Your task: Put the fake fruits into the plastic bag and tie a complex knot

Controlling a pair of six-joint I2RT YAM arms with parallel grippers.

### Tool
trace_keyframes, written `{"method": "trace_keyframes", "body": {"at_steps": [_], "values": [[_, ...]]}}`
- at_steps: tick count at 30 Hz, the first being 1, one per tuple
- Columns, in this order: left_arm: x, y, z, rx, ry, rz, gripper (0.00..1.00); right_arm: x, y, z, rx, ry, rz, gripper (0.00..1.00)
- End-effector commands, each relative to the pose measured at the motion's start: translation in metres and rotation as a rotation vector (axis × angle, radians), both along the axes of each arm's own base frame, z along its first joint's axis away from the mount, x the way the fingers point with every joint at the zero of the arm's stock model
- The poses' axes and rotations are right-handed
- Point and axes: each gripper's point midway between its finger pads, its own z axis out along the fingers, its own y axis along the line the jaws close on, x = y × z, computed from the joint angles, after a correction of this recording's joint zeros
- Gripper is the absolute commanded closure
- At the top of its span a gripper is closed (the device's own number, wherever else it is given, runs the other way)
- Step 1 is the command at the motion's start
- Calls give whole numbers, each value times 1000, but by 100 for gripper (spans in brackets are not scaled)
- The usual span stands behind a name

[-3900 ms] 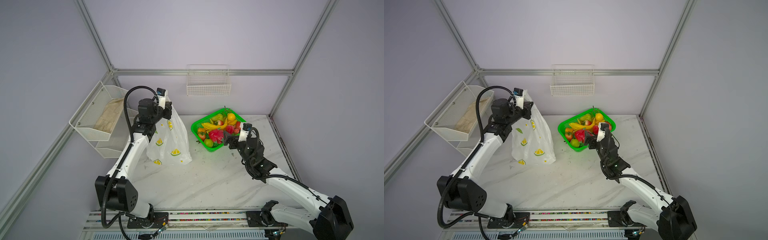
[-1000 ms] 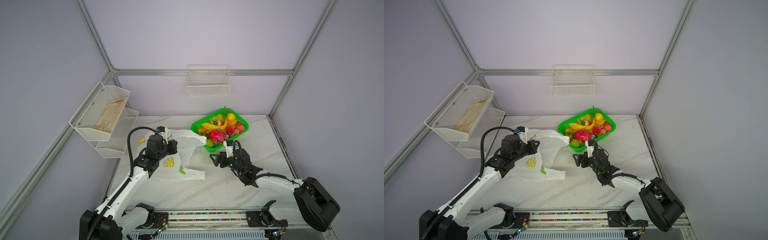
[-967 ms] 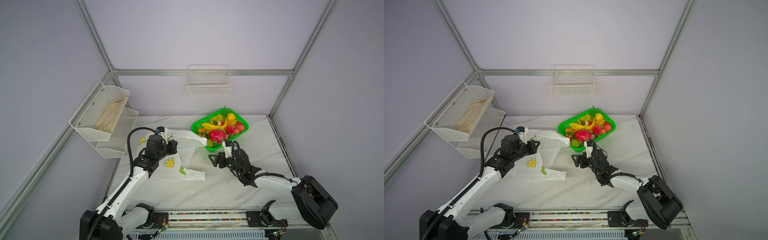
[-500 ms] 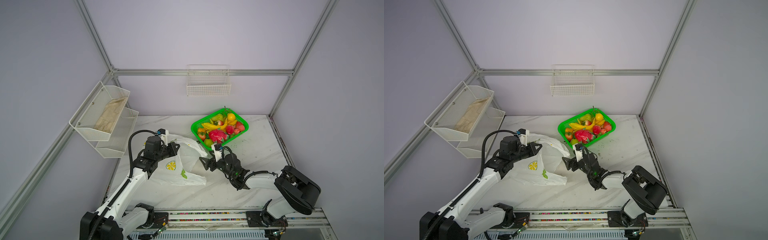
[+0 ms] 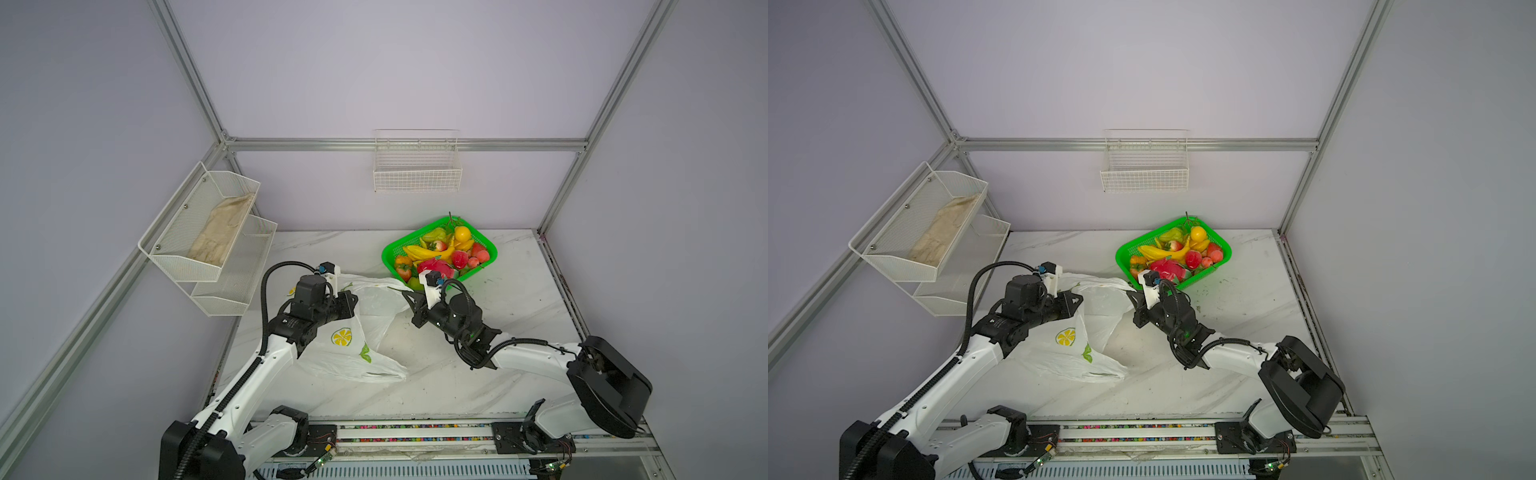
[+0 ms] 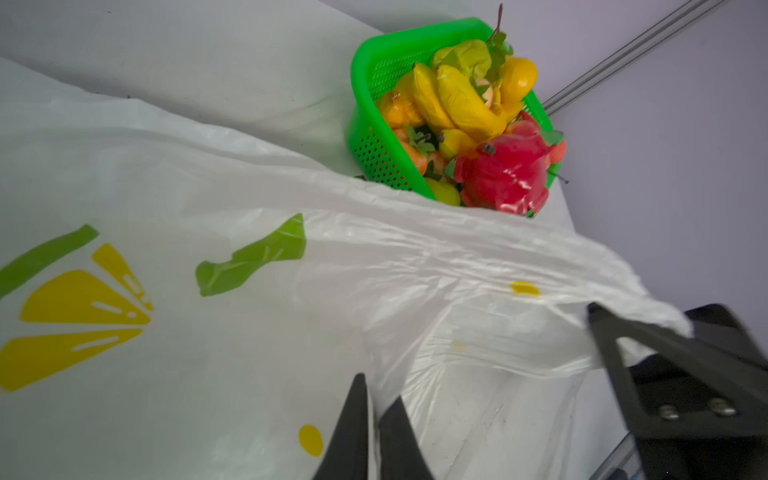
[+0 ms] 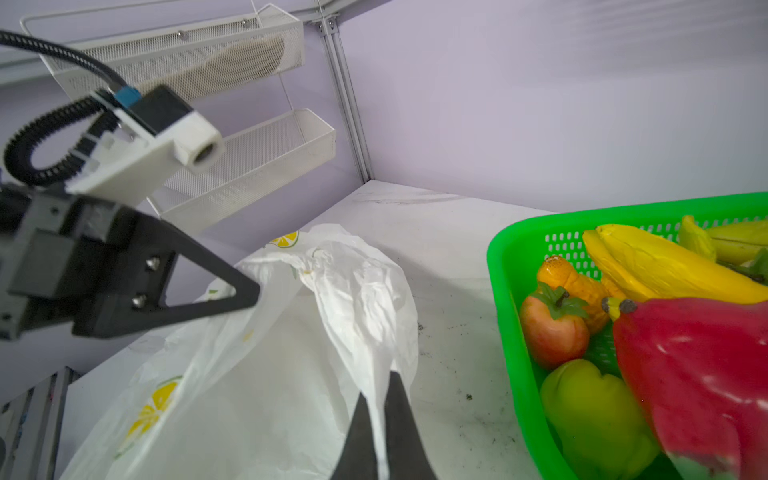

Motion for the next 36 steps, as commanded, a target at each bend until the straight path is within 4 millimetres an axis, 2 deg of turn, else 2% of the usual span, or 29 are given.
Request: {"method": "trace_keyframes", "body": {"at_steps": [1, 5, 10, 13, 19, 24, 27, 31, 33, 36], "values": [[-3, 7, -7, 144, -21, 31, 79, -6, 6, 18, 61, 104, -35, 100], [-6, -2, -15, 232, -27, 7, 65, -12, 14, 25, 136, 150, -31, 100], [-7, -9, -20, 302, -30, 13, 50, -11, 21, 25, 143, 179, -65, 100], [-6, -5, -23, 362, -43, 47, 45, -11, 20, 26, 151, 185, -82, 100], [-3, 11, -44, 498, -31, 104, 39, -11, 21, 24, 147, 206, -88, 100], [2, 2, -58, 515, -4, 78, 32, -11, 21, 26, 150, 210, -91, 100], [7, -1, -64, 521, -7, 84, 31, -10, 23, 26, 150, 214, -90, 100], [11, 6, -71, 565, -6, 120, 33, -7, 18, 24, 126, 213, -123, 100], [9, 9, -78, 581, -2, 123, 37, -4, 14, 24, 101, 203, -152, 100], [9, 13, -82, 600, -5, 128, 53, -2, 12, 24, 79, 199, -165, 100]]}}
